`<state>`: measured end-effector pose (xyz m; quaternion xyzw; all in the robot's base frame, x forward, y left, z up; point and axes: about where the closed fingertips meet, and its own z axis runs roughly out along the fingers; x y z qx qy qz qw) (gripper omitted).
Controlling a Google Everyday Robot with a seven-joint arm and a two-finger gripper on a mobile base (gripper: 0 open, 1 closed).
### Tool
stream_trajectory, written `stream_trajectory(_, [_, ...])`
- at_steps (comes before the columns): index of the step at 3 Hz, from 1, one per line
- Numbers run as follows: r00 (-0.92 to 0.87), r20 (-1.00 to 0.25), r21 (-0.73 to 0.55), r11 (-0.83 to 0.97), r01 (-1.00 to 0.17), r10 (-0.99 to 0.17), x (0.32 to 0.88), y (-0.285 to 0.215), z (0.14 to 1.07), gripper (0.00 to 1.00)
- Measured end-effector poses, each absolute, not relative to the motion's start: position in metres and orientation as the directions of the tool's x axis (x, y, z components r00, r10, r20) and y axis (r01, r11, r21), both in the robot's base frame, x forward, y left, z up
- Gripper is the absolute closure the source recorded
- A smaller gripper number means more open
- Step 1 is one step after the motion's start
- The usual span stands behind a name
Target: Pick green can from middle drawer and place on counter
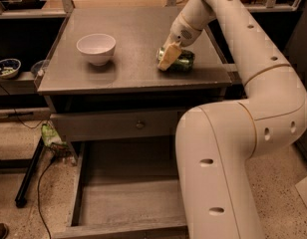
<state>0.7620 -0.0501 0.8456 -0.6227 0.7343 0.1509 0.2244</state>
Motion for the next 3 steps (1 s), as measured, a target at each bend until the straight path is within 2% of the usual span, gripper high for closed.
stream_trajectory(2, [-0.124, -0.518, -0.058, 0.179, -0.982, -0.847, 0.7620, -0.0500, 0.8456, 0.00])
stream_trajectory(3, [-0.124, -0.518, -0.058, 0.179, -0.982, -0.847, 0.7620, -0.0500, 0.8456, 0.00])
